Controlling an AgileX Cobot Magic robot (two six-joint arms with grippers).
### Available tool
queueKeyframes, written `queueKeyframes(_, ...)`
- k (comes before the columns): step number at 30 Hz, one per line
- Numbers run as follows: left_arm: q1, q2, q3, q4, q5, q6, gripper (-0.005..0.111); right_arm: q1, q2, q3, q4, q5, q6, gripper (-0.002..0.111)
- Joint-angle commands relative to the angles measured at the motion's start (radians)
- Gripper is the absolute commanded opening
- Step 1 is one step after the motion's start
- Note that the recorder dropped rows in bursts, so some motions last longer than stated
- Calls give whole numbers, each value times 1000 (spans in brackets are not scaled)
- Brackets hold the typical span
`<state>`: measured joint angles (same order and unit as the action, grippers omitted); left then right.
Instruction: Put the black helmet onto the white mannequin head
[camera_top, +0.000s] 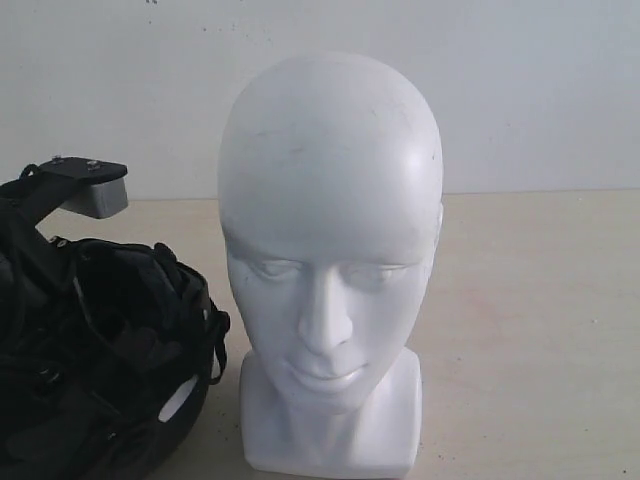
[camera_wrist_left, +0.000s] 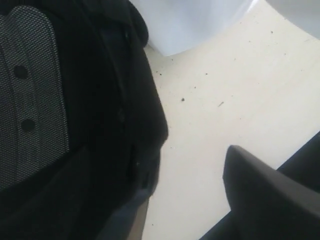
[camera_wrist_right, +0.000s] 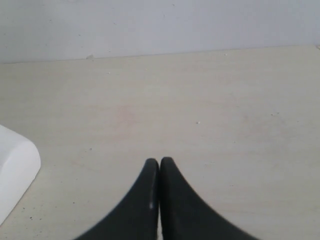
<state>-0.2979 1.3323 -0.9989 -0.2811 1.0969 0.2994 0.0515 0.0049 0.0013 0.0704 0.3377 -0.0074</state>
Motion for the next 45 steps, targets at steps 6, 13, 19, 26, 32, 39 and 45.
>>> queueKeyframes(6, -6, 39, 12, 10, -54, -7, 71, -2, -5, -1, 1, -4, 1, 0)
queueKeyframes(13, -6, 55, 33, 10, -63, -7, 67, -2, -5, -1, 1, -4, 1, 0)
queueKeyframes(19, -6, 55, 61, 4, -97, -7, 66, -2, -5, -1, 1, -4, 1, 0)
queueKeyframes(26, -6, 78, 110, -93, -159, 46, 66, -2, -5, -1, 1, -4, 1, 0)
queueKeyframes(32, -6, 88, 188, -55, -216, 46, 65, -2, -5, -1, 1, -4, 1, 0)
queueKeyframes(39, -6, 135, 250, -48, -373, 53, 57, -2, -5, -1, 1, -4, 1, 0)
queueKeyframes(45, -6, 141, 241, -50, -412, 53, 30, -2, -5, -1, 1, -4, 1, 0)
